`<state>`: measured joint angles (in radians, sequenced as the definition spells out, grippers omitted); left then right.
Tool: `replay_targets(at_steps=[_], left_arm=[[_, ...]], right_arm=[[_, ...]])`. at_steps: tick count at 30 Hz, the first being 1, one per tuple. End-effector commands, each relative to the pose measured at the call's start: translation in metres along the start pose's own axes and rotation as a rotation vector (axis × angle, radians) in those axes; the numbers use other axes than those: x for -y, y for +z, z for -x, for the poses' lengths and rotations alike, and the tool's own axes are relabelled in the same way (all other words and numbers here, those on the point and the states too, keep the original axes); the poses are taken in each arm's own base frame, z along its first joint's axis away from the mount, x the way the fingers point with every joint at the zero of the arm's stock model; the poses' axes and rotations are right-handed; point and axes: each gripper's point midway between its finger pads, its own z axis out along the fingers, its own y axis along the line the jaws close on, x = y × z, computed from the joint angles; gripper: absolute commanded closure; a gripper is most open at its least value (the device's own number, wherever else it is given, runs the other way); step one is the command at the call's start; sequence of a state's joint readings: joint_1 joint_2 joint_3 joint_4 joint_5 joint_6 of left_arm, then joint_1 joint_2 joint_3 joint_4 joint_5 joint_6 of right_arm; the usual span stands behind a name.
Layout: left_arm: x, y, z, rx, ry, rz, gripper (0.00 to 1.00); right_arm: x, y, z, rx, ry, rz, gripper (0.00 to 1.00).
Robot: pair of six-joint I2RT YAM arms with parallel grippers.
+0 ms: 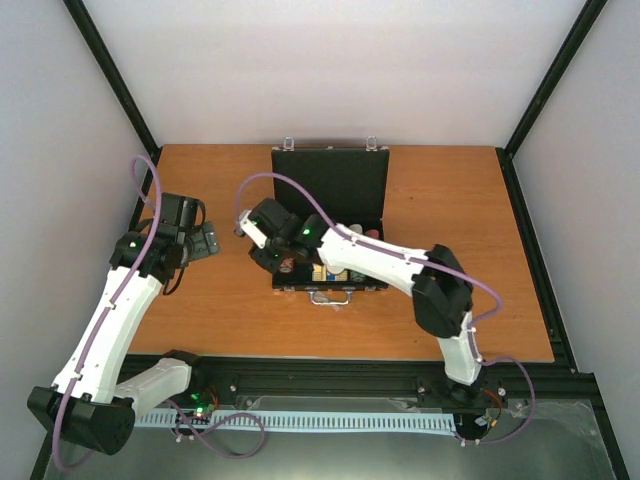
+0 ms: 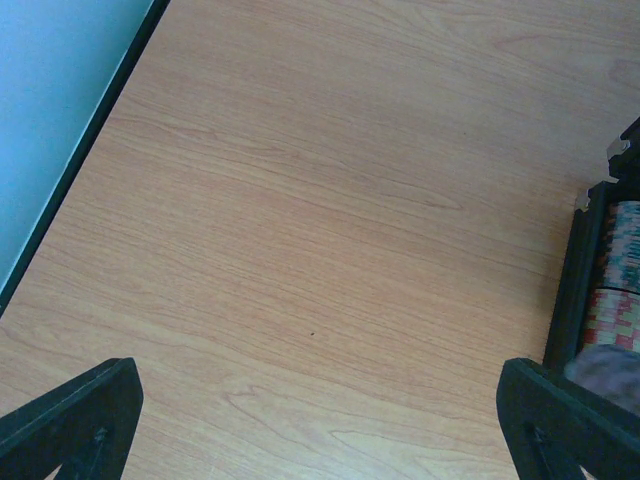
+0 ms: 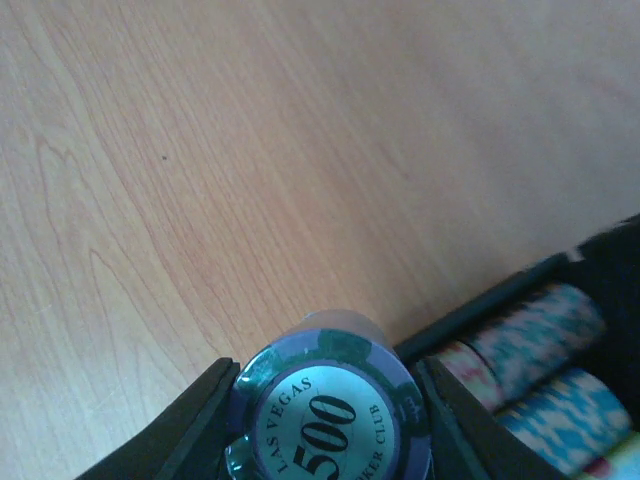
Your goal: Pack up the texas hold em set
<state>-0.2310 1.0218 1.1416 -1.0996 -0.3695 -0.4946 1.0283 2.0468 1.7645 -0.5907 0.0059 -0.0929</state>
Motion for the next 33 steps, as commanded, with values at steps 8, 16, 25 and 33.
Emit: replay_targets(at_steps=[8,16,25,33], left_arm=[[0.003,0.008,-0.007,-0.024,-0.022,-0.012,0.0],[0.006,0.011,-0.008,-0.038,-0.016,-0.013,0.0],[0.005,0.014,-0.013,-0.051,-0.011,-0.007,0.0],[0.007,0.018,-0.014,-0.061,-0.004,-0.011,0.0]], right_arm=[[0.027,-0.039,-0.029,0.064,-0.086,-0.179,0.97],[0.039,-0.012,-0.054,0.043,-0.162,-0.262,0.97],[0.047,0.01,-0.087,-0.009,-0.201,-0.33,0.97],[0.055,0.016,-0.115,-0.04,-0.182,-0.402,0.97]])
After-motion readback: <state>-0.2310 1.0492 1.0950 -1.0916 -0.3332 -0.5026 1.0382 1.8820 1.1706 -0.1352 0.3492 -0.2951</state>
